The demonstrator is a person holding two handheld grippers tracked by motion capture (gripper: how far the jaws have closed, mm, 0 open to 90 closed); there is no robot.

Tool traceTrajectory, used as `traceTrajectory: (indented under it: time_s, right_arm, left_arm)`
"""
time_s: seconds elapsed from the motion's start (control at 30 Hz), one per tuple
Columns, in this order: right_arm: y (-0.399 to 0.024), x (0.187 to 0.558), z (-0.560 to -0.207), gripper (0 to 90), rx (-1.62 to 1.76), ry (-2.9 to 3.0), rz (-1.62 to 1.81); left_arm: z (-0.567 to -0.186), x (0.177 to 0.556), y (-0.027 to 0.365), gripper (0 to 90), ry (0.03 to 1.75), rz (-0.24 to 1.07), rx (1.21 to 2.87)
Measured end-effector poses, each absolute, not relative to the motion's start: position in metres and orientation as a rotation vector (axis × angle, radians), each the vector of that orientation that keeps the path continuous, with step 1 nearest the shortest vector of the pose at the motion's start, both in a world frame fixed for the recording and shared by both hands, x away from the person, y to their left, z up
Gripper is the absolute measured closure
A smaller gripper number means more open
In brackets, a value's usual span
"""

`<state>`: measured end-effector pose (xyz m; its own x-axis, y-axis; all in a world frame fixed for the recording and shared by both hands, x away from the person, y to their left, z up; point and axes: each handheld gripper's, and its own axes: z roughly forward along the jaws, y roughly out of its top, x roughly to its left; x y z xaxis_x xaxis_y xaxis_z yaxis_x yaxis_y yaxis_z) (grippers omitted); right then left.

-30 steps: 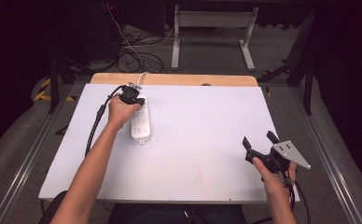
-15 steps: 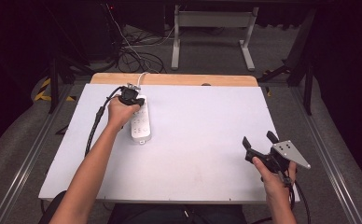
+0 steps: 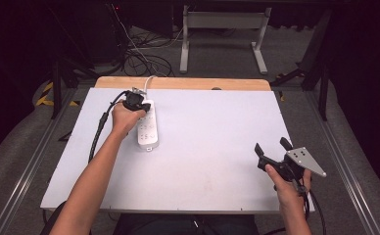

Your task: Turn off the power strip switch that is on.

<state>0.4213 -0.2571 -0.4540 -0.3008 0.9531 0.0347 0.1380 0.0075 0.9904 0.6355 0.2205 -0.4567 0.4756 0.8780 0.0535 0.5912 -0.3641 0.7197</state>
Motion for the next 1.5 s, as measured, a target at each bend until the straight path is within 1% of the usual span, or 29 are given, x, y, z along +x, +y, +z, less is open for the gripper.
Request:
traceTrajectory:
  time_s: [0.47, 0.7, 0.93, 1.13, 1.27, 1.33, 1.4, 1.5]
  right_arm:
    - [-0.256, 0.422, -0.454, 9.2, 1.162, 1.537, 1.38]
    - [-0.257, 0.423, -0.454, 9.3, 1.16, 1.538, 1.377]
    - [-0.257, 0.422, -0.453, 9.3, 1.16, 1.532, 1.385]
    - [-0.257, 0.422, -0.454, 9.3, 1.165, 1.537, 1.379]
    - [-0.257, 0.422, -0.454, 9.5, 1.168, 1.533, 1.382]
    - [-0.256, 0.423, -0.454, 9.5, 1.165, 1.537, 1.38]
    - [-0.255, 0.423, -0.454, 9.4, 1.162, 1.541, 1.382]
    - [-0.253, 0.423, -0.453, 9.5, 1.152, 1.542, 1.386]
  left_arm:
    - [-0.458, 0.635, 0.223, 90.0, 1.231, 0.539, 2.036]
    - [-0.445, 0.63, 0.224, 90.0, 1.207, 0.556, 1.936]
    - [-0.413, 0.614, 0.233, 90.0, 1.153, 0.62, 1.76]
    - [-0.389, 0.59, 0.242, 90.0, 1.081, 0.741, 1.708]
    - [-0.384, 0.564, 0.251, 90.0, 1.056, 0.773, 1.682]
    - [-0.379, 0.551, 0.262, 90.0, 1.063, 0.792, 1.638]
    - [-0.379, 0.536, 0.275, 90.0, 1.087, 0.769, 1.555]
    - [-0.387, 0.515, 0.288, 90.0, 1.085, 0.817, 1.532]
